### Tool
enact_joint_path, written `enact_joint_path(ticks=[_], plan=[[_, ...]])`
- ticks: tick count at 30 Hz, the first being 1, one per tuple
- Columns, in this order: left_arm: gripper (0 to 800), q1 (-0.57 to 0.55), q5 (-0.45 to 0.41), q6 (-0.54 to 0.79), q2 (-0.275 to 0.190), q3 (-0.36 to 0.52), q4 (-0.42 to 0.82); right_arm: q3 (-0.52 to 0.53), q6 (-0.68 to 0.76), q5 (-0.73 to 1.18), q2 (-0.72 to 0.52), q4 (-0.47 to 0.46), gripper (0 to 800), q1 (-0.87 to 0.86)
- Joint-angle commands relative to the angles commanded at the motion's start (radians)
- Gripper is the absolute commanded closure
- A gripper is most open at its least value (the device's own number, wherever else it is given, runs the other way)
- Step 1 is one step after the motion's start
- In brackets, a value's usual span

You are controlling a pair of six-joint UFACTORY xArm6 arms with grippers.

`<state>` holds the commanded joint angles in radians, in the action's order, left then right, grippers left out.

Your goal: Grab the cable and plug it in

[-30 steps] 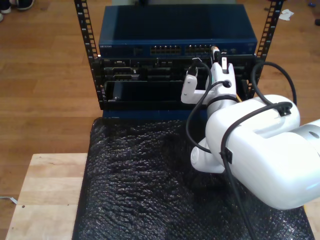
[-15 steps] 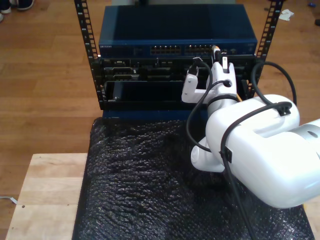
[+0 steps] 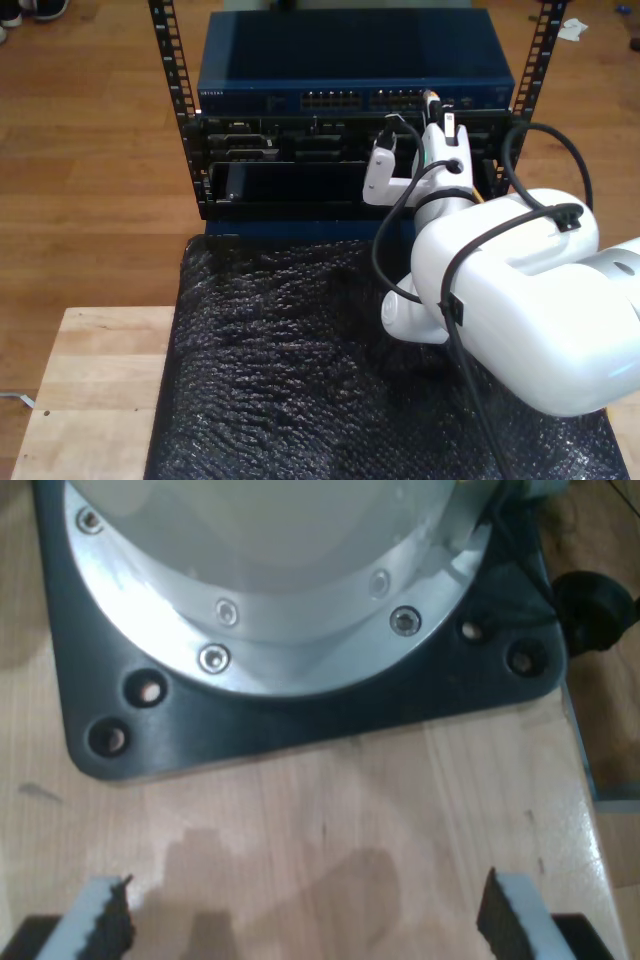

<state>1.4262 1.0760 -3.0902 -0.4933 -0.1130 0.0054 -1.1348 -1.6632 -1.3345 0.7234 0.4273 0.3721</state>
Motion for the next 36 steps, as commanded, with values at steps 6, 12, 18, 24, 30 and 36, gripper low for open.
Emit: enact_joint_path(ticks=[6, 12, 18, 24, 30, 36], plan=[[0, 0.0, 0.0, 0.0, -0.002, 0.0, 0.0, 0.0, -0.026, -0.002, 0.0, 0.002, 800, 0.0], [0, 0.0, 0.0, 0.0, -0.002, 0.0, 0.0, 0.002, -0.034, -0.002, 0.0, 0.003, 800, 0.0], [0, 0.0, 0.0, 0.0, -0.002, 0.0, 0.0, 0.002, -0.034, 0.0, 0.003, 0.003, 800, 0.0], [0, 0.0, 0.0, 0.0, 0.0, 0.0, 0.0, 0.002, -0.034, 0.0, 0.005, 0.003, 800, 0.002], [0, 0.0, 0.0, 0.0, 0.0, 0.0, 0.0, 0.0, -0.034, 0.0, 0.005, 0.003, 800, 0.002], [0, 0.0, 0.0, 0.0, -0.002, 0.0, 0.0, 0.0, -0.034, 0.0, 0.006, 0.002, 800, 0.002]])
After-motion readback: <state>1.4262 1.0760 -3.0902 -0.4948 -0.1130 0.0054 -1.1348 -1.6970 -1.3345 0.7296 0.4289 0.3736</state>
